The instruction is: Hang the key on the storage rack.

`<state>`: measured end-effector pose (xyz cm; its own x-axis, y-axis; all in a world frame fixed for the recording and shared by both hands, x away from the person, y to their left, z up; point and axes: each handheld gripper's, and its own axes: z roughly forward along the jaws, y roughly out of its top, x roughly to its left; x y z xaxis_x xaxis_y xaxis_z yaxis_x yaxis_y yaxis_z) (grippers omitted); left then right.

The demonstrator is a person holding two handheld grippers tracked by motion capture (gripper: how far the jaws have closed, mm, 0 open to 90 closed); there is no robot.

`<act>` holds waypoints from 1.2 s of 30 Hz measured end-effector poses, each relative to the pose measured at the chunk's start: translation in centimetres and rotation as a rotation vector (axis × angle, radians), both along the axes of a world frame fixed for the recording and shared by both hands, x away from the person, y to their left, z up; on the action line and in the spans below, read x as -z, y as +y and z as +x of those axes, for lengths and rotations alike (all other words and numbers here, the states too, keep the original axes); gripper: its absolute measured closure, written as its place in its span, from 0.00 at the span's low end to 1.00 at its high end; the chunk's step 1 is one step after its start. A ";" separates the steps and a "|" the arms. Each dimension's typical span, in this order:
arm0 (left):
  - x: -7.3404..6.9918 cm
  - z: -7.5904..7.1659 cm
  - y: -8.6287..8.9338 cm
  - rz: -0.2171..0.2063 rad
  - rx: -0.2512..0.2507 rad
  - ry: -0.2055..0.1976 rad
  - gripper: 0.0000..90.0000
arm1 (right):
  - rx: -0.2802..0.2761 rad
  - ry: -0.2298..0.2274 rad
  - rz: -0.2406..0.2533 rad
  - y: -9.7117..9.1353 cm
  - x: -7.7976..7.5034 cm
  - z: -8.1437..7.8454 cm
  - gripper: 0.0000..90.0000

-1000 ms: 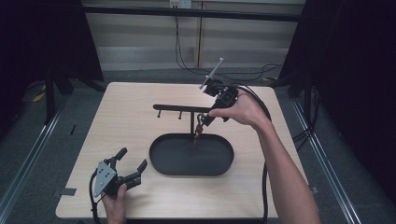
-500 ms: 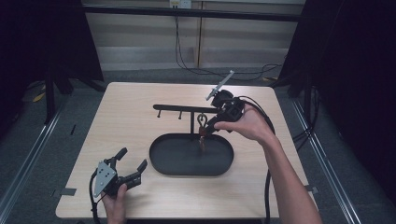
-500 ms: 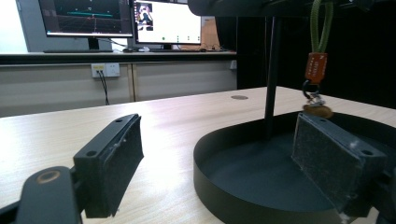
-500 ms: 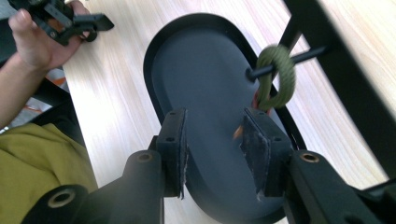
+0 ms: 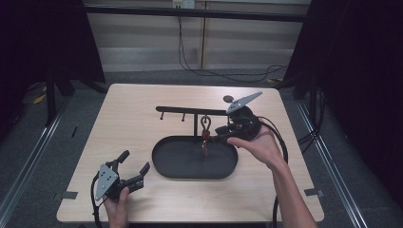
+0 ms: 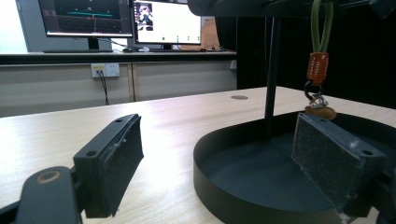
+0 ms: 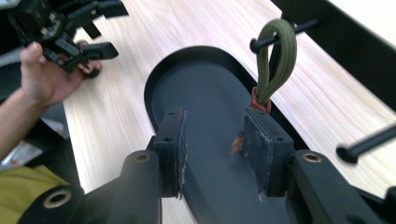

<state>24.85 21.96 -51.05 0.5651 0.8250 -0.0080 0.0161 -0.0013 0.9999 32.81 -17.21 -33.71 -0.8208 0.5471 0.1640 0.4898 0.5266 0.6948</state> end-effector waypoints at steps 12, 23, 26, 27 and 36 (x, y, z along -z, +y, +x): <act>0.0 0.0 0.0 -0.001 0.003 0.002 0.18 | 0.106 -0.125 0.136 -1.7 5.0 -2.5 0.53; 0.0 0.0 0.0 -0.006 0.004 0.003 0.18 | 0.270 -0.239 0.255 -3.4 9.2 -5.1 0.37; 0.0 0.0 0.0 0.002 -0.001 -0.002 0.18 | 0.305 -0.269 0.322 -3.9 10.8 -6.0 0.34; 0.0 0.0 0.0 0.004 -0.001 -0.002 0.18 | 0.319 -0.277 0.332 -4.0 11.3 -6.3 0.31; 0.0 0.0 0.0 0.002 -0.001 -0.002 0.18 | 0.406 -0.339 0.375 -4.8 14.6 -8.2 0.21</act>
<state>24.82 21.99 -51.05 0.5640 0.8258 -0.0051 0.0144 -0.0036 0.9999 24.62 -22.03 -48.33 -0.6005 0.7809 0.1721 0.3197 0.0371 0.9468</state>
